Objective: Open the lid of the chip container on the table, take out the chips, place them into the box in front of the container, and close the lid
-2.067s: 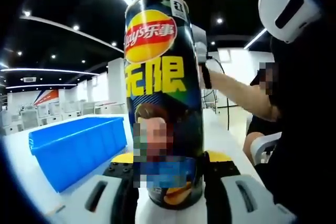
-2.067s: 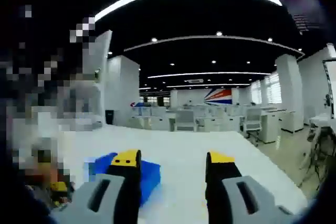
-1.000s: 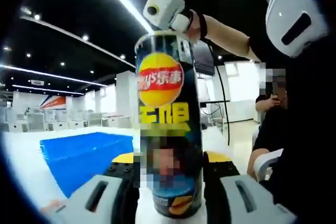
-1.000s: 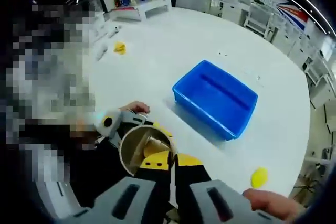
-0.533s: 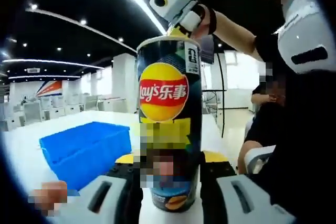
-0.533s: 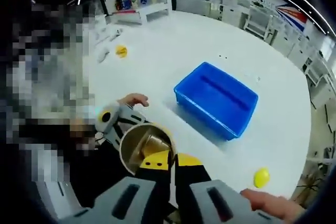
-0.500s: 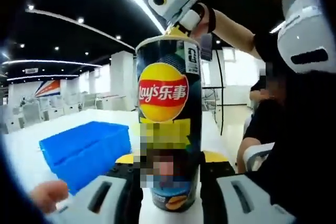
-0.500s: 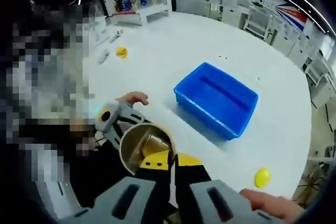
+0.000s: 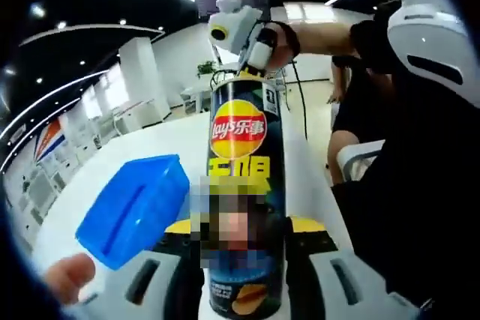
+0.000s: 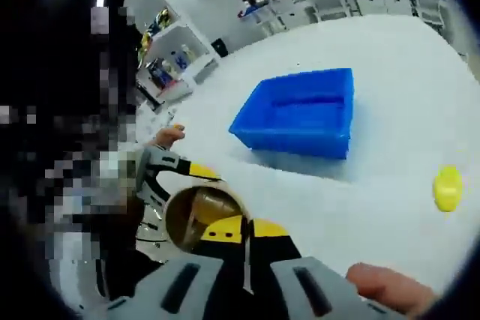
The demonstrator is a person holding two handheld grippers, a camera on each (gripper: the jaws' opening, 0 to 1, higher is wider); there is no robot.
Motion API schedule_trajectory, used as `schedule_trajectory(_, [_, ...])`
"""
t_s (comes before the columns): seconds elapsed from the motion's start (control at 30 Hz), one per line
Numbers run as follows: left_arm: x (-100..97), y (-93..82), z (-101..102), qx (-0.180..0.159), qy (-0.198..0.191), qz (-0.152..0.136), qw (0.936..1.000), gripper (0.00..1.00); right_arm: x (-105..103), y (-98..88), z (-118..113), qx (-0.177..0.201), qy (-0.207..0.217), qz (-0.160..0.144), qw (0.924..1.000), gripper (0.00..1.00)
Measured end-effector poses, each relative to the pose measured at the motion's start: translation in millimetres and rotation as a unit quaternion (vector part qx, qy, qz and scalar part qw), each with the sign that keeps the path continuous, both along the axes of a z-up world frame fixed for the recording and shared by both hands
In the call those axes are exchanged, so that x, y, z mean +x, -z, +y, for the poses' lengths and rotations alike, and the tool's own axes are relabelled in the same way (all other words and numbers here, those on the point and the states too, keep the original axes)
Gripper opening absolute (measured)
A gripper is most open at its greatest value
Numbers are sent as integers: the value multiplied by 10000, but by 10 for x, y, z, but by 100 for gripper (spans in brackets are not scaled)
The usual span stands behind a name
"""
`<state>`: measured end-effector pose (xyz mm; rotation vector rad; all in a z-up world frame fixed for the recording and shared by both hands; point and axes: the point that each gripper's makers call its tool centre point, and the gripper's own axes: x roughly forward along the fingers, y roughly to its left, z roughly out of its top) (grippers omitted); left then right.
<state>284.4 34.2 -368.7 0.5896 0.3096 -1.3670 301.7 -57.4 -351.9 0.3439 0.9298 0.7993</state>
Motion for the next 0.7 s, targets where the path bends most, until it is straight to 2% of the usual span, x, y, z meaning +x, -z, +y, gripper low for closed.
schedule_trajectory(0.1, [-18,69,7,294,59,-21,9995,41,-18,207,-17,480,143,130,9987,0])
schedule_trajectory(0.23, [-45,172,17,711,139,-37,9974,41,-48,467,-35,663,151,159,9976,0])
schedule_trajectory(0.27, [-45,208,24,876,168,-131,9959,41,-48,494,-37,685,161,166,9974,0])
schedule_trajectory(0.37, [-58,276,22,1173,187,-249,9926,41,-56,669,-27,952,268,451,9941,0])
schedule_trajectory(0.53, [-79,372,-17,1401,206,-317,9894,41,-19,862,-45,930,251,530,9939,0])
schedule_trajectory(0.7, [-81,426,-37,1471,135,-387,9883,41,2,939,-52,826,254,510,9949,1])
